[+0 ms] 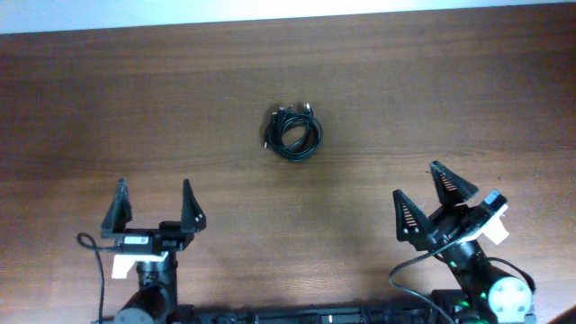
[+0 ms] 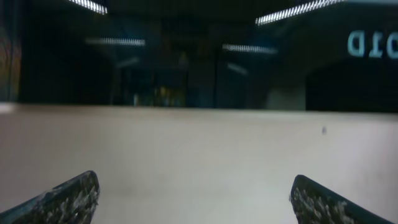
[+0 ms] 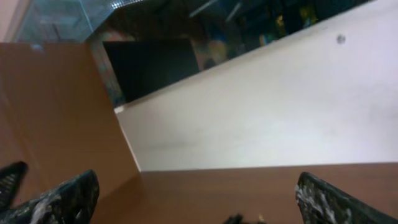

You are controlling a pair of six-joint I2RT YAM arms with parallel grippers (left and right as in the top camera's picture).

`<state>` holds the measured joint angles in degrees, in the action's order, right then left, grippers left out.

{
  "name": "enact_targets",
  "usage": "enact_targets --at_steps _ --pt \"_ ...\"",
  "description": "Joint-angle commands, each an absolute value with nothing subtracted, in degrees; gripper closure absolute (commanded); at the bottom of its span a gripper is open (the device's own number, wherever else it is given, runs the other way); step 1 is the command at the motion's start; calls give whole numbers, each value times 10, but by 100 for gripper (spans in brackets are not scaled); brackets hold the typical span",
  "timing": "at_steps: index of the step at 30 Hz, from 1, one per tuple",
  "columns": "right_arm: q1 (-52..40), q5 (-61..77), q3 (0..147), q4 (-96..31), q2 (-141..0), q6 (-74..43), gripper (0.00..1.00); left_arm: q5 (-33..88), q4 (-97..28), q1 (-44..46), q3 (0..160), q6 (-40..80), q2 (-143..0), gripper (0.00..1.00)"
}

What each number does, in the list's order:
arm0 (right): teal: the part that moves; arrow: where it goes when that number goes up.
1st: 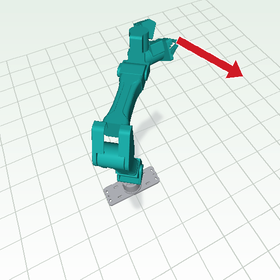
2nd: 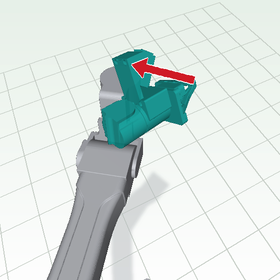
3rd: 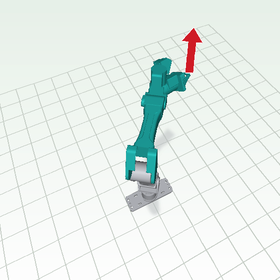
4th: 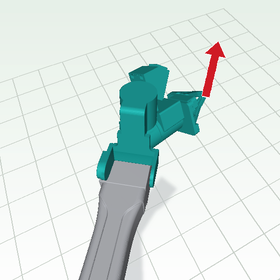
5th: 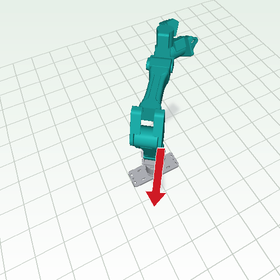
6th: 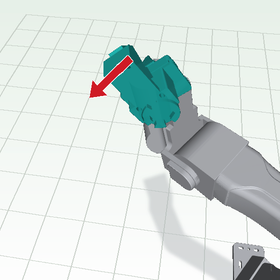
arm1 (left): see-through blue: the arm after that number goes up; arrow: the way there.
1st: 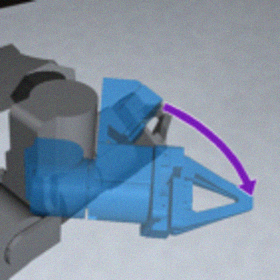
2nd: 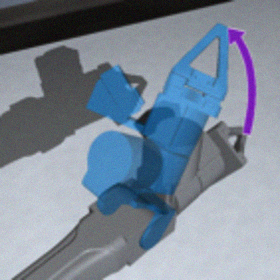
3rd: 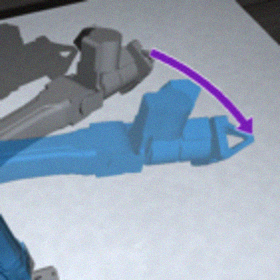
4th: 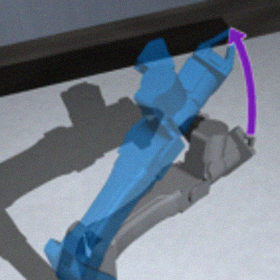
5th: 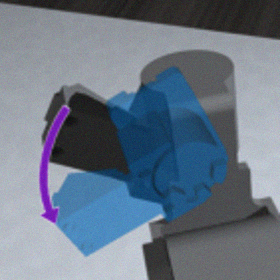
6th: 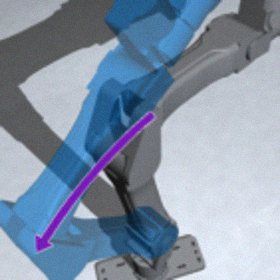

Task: Untangle cables
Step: 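Open both grippers and move them toward the black cable bundle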

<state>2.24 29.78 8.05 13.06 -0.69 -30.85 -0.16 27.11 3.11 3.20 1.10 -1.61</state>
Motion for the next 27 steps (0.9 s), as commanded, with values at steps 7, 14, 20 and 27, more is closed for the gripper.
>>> enact_targets --at_steps 7,14,20,27 --pt "19 228 261 -132 -20 -114 2 8 -50 32 356 -79 -124 1" --pt "19 237 397 -274 -121 -86 2 87 -281 32 593 -117 -342 1" --pt "19 239 588 -510 -322 -17 2 166 -475 32 792 -138 -570 1" --pt "19 377 708 -633 -517 -26 2 373 -528 32 834 -137 -718 2"
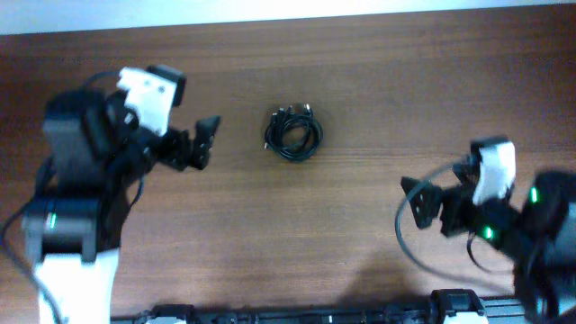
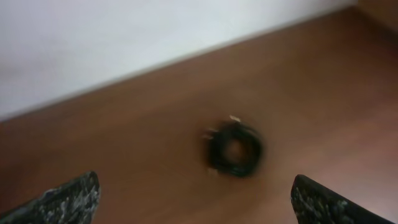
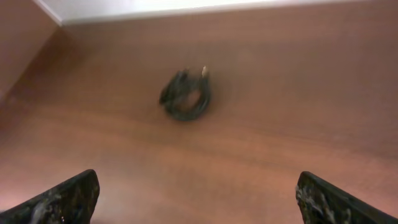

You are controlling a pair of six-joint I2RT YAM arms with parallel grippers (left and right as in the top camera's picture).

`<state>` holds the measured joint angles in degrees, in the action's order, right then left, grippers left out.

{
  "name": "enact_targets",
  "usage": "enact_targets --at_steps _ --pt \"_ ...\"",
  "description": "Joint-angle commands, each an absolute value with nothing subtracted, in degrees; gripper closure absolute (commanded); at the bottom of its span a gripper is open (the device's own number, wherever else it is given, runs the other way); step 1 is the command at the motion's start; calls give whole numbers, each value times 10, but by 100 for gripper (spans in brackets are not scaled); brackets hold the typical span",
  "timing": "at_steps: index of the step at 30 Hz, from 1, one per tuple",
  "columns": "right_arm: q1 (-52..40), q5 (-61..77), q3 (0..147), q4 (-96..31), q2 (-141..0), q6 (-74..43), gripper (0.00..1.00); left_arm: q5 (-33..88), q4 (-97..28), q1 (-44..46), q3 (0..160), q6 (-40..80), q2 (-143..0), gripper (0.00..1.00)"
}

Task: Untangle cables
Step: 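Open both grippers and move them toward the black cable bundle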

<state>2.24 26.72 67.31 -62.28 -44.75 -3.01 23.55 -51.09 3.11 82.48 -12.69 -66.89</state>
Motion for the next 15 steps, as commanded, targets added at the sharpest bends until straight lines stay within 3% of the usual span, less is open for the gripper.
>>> enact_targets --at_steps 1,4,7,10,15 --pt "19 413 708 -629 -531 -26 2 385 -526 32 834 -137 -730 1" --pt "18 539 707 -632 -597 -25 2 412 -522 32 834 -129 -774 1" --pt "-15 555 707 -627 -665 -13 2 401 -523 32 839 -66 -818 2" --pt "-76 492 708 -609 -715 -26 2 396 -546 32 872 -56 -864 2" --pt "-172 269 717 -579 -800 -157 2 288 -646 42 978 -56 -974 2"
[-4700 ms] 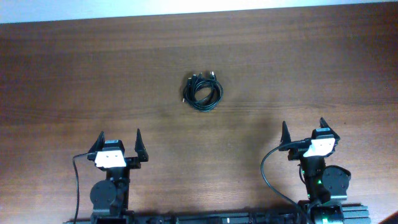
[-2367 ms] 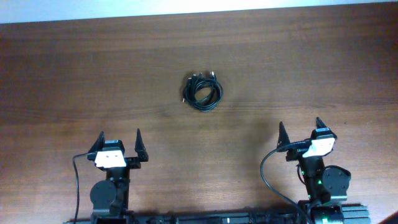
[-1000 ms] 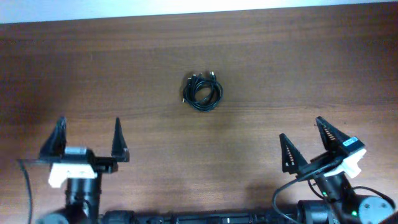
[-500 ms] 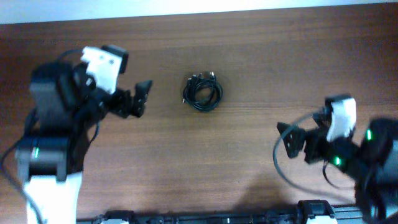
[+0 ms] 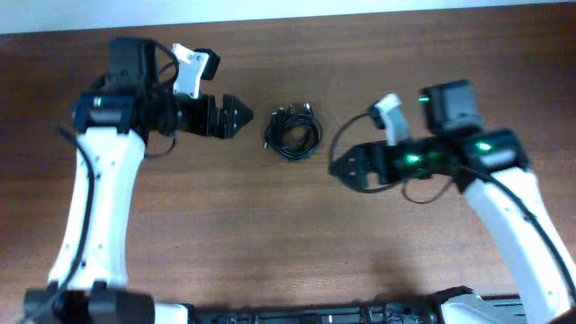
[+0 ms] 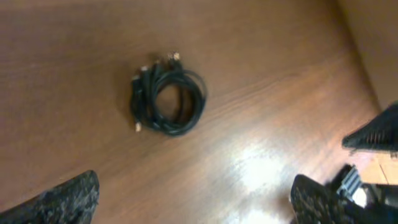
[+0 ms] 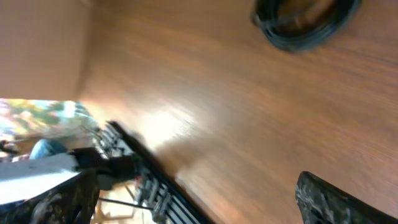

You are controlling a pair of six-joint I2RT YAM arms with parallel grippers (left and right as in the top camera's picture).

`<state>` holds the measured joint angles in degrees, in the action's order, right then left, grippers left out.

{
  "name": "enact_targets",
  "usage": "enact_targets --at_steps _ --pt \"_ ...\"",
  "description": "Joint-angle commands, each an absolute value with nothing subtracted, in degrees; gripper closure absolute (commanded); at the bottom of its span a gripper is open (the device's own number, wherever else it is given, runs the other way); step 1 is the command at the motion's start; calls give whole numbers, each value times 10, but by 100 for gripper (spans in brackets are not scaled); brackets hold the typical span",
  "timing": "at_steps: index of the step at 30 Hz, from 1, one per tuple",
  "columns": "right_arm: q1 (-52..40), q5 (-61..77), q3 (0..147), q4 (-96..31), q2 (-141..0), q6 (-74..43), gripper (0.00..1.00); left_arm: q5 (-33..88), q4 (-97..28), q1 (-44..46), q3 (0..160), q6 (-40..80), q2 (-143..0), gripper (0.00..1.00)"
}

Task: Untangle cables

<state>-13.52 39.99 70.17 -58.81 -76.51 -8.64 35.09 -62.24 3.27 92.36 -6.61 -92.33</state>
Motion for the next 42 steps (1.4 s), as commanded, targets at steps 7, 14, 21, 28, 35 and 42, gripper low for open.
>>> enact_targets --at_steps 7,14,21,28,35,42 --pt "-195 265 716 -519 -895 -175 2 291 -646 71 977 -55 -1054 1" --pt "-199 265 716 -458 -976 -260 2 291 -613 101 977 54 -1134 1" --pt "-199 265 716 -450 -987 -279 2 291 -605 139 977 70 -1213 27" --pt "-194 262 716 -451 -987 -279 2 288 -580 170 976 173 -1261 25" --pt "-145 262 716 -499 -987 -278 2 214 -559 191 975 210 -1266 39" --pt "-124 263 716 -532 -987 -273 2 164 -538 191 975 218 -1266 55"
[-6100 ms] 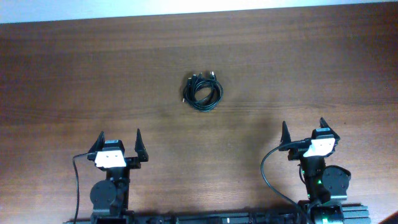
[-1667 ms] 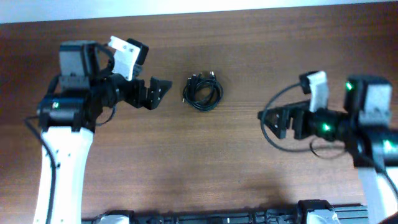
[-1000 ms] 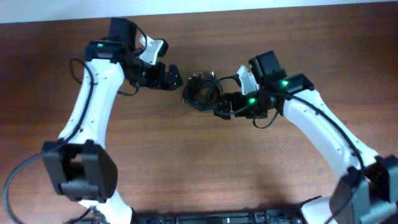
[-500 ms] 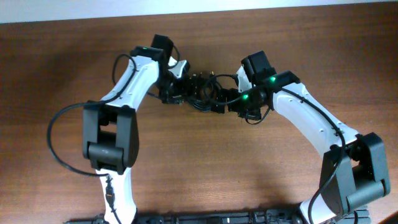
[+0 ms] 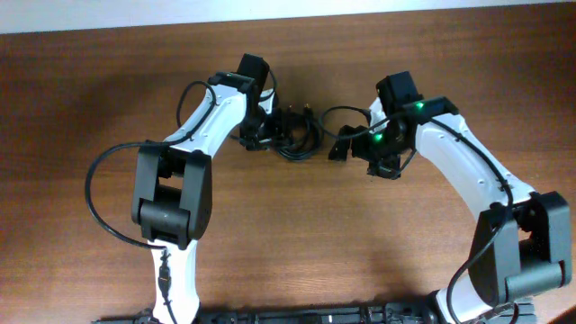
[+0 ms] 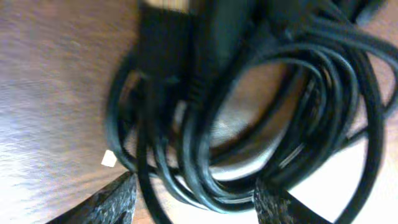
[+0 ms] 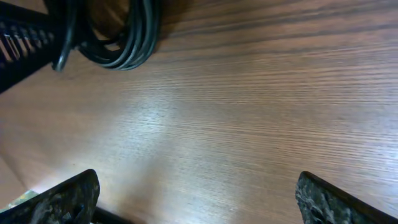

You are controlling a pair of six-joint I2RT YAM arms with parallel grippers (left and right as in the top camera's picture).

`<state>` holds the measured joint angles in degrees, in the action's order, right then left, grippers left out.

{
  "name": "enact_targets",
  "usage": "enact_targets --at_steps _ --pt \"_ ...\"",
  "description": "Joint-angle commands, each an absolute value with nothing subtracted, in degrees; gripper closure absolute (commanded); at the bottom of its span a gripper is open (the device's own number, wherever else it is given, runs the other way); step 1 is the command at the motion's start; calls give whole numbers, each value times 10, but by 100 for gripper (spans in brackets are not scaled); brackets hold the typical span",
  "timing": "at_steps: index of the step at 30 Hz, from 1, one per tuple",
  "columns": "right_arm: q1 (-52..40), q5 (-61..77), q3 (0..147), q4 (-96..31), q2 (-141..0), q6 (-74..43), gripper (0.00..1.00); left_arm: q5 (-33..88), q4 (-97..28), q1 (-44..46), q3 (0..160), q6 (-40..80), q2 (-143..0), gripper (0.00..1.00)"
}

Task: Untangle cables

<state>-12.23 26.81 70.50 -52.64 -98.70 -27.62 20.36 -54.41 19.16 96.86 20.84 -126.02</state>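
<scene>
A small coil of black cables point(image 5: 299, 135) lies on the wooden table near the far middle. My left gripper point(image 5: 270, 133) is down at the coil's left side. In the left wrist view the coil point(image 6: 249, 112) fills the frame, and several strands run between the fingertips of the left gripper point(image 6: 194, 202), whose jaws are partly closed round them. My right gripper point(image 5: 342, 144) hovers just right of the coil, open and empty. The right wrist view shows the coil's edge point(image 7: 124, 43) at the upper left, far from the right gripper point(image 7: 199, 199).
The brown wooden table point(image 5: 450, 72) ends at a white strip along the far edge. The arms' own black supply cables loop beside each arm point(image 5: 99, 180). A finger of the left gripper point(image 7: 25, 37) shows in the right wrist view.
My left gripper has moved from left of the coil onto it, and its jaws have narrowed round several strands. My right gripper has come a little closer to the coil's right side, still open.
Both grippers first stood open at the table's near edge, far from the coil. Then both arms were raised out to the sides. Later they flanked the coil, open. Now the left is on the coil and the right is just beside it.
</scene>
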Motion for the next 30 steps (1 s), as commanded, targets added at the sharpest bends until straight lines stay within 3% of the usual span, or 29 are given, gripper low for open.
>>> enact_targets --at_steps 1,4,6,13,16,20,22,30 --pt "-124 263 716 -532 -987 -273 2 166 -539 191 975 219 -1266 65" --pt "-124 263 716 -534 -987 -273 2 172 -542 191 976 218 -1265 90" --pt "-125 263 716 -537 -987 -273 2 189 -554 188 984 218 -1264 100" --pt "-128 263 716 -559 -987 -270 2 219 -679 181 1094 194 -1237 100" --pt "-142 318 716 -555 -987 -204 2 238 -729 182 1143 182 -1213 100" --pt "-151 433 716 -533 -987 -150 2 302 -738 182 1163 134 -1177 100" --pt "-150 463 716 -515 -987 -150 2 359 -728 181 1170 46 -1144 100" --pt "-150 455 716 -474 -987 -155 2 378 -692 181 1179 15 -1032 100"
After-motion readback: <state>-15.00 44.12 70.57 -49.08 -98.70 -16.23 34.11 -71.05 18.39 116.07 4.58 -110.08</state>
